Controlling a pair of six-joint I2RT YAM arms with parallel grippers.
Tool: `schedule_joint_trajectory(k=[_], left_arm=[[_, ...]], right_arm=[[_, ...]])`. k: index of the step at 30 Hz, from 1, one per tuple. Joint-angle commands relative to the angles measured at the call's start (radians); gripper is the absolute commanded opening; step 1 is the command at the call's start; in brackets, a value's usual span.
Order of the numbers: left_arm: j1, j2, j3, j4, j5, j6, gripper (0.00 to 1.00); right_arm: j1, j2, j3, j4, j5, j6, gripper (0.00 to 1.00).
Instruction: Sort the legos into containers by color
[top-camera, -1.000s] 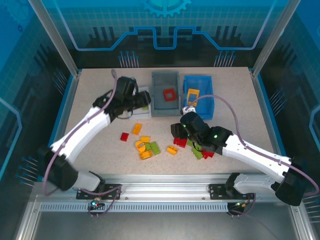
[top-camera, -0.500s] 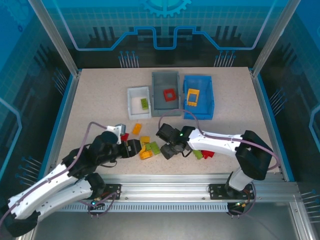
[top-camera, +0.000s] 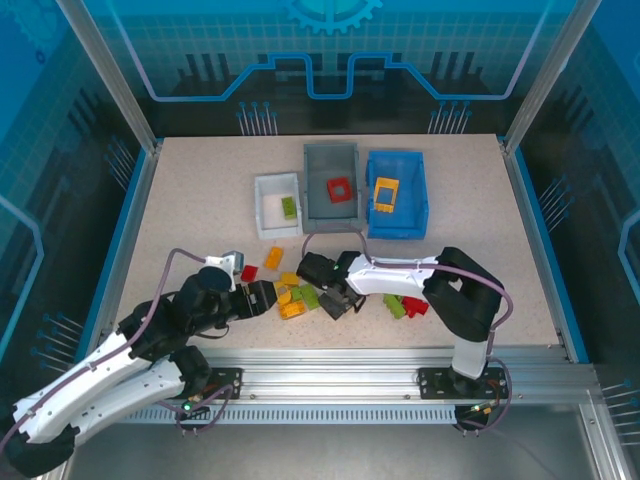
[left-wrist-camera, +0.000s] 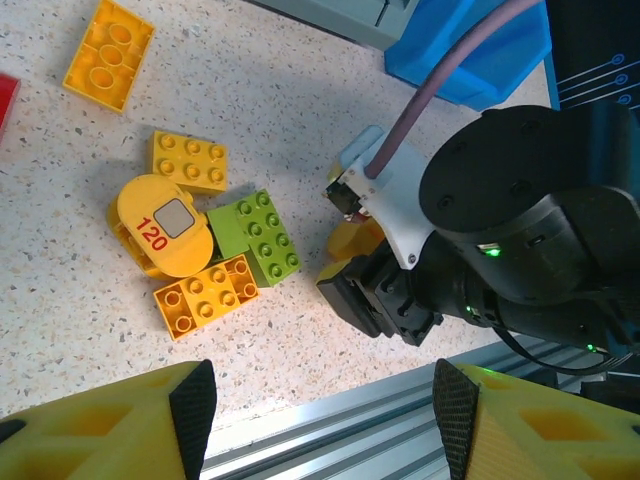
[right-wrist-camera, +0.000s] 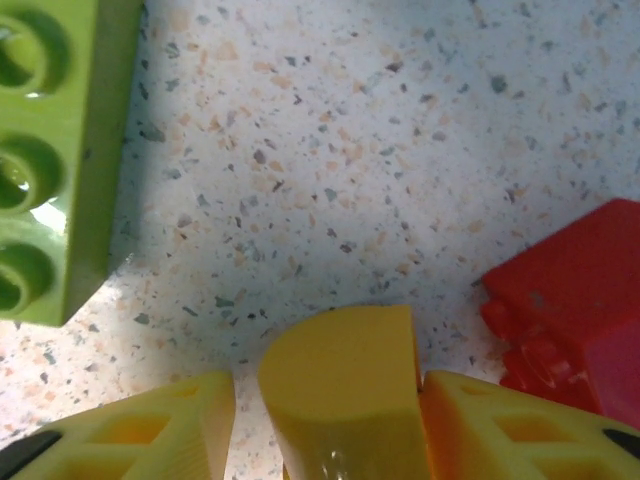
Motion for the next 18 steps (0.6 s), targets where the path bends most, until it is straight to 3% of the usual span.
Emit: schedule_joint_trajectory(k=[1,5,11,13,18], left_arm=[[-0.006,0.0,0.023,0.008,-0.017,-0.002,0.63],[-0.005,0.003,0.021,0.024,-0.016,-0.004,0.63],[-0.006,0.067,0.065,0.115,0.02,0.022,0.63],[-0.006,0.123,0.103,0.159,0.036,0.041,0.63],[-0.006,0.304,0.211,0.283,0.079,0.105,0.64]], right_arm=[[0.022,0.029,0.021,-0.03,0.041,-0.002,0.46],[0.034,-0.006,0.021,-0.028,0.083,0.018,0.33],[-0.004,-0.213,0.046,-0.082,0.15,0.051,0.29],[-0.062,-0.298,0.048,-0.088,0.149,0.054,0.29],[-0.322,-0.387,0.077,-0.067,0.1,0.06,0.29]])
